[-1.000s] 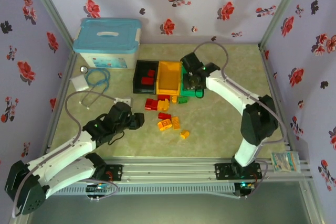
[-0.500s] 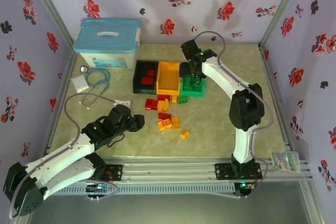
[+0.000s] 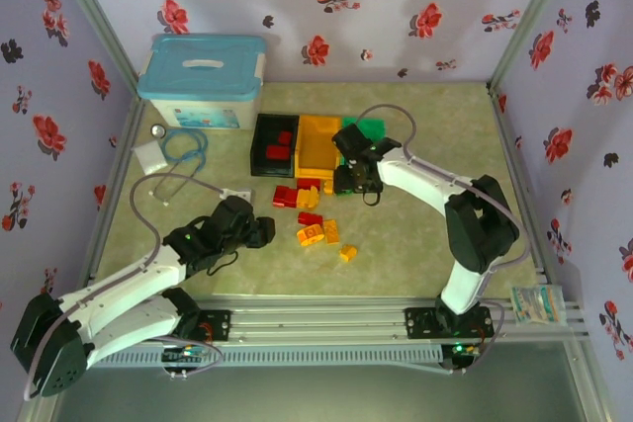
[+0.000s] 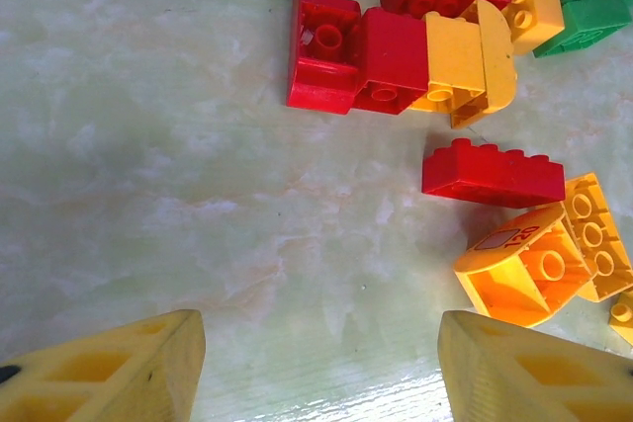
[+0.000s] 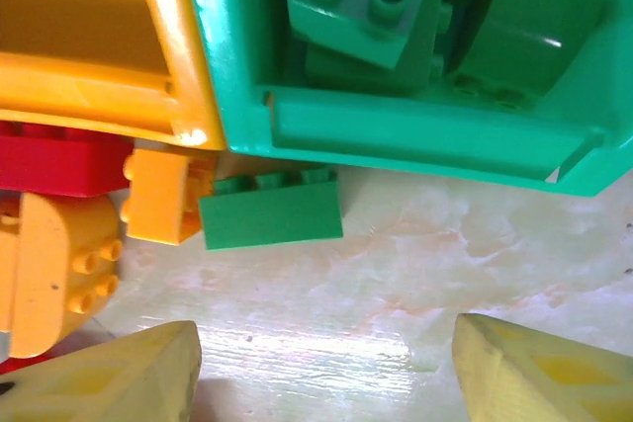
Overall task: Sort the legos into containers by color
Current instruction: Move the lego to the center of the table.
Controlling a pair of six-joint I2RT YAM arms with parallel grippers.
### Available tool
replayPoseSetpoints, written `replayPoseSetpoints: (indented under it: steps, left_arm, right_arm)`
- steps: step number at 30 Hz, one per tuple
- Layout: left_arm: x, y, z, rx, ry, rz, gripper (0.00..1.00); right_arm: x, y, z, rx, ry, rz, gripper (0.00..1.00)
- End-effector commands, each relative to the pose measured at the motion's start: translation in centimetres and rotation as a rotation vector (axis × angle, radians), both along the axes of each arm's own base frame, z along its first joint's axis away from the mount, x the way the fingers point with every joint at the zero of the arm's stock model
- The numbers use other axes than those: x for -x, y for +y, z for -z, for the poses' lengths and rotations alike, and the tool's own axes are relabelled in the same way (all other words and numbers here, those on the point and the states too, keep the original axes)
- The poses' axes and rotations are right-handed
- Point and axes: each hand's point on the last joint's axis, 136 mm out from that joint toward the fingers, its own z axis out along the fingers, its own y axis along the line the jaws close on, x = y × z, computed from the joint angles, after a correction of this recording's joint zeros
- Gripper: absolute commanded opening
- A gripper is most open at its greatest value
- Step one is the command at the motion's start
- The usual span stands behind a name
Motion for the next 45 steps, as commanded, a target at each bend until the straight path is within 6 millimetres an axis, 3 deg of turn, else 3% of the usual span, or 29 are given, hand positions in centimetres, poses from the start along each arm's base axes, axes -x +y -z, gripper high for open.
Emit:
replayPoseSetpoints:
  steps: [1, 7, 14, 27, 34, 45]
  left_arm:
    - [-0.2, -0.4, -0.4, 0.009, -0.017, 0.006, 0.64]
    - [0.1, 0.0, -0.5, 0.009, -0.014, 0.000, 0.63]
    - [0.4, 0.6, -0.7, 0.002, -0.020, -0.008, 0.63]
    - [0.1, 0.3, -0.8, -0.004, -0.021, -0.005, 0.63]
    - [0.3, 0.5, -0.4, -0.004, -0.015, -0.009, 0.63]
    - [0.0, 0.0, 0.0, -0.005, -0.014, -0.001, 0.63]
  right_arm:
    - [-0.9, 0.7, 0.4, -0.037, -0.024, 0.024, 0.64]
    - [-1.8, 1.3, 2.5, -0.030, 0.015, 0.033, 0.65]
    - [-2.8, 1.2, 3.5, -0.022, 0.016, 0.065, 0.67]
    - [-2.9, 1.8, 5.5, -0.055, 0.053, 0.080, 0.62]
    - [-1.1, 1.0, 6.7, -0.077, 0.068, 0.119, 0.54]
    - [4.4, -0.7, 7.2, -0.092, 0.067, 0.149, 0.45]
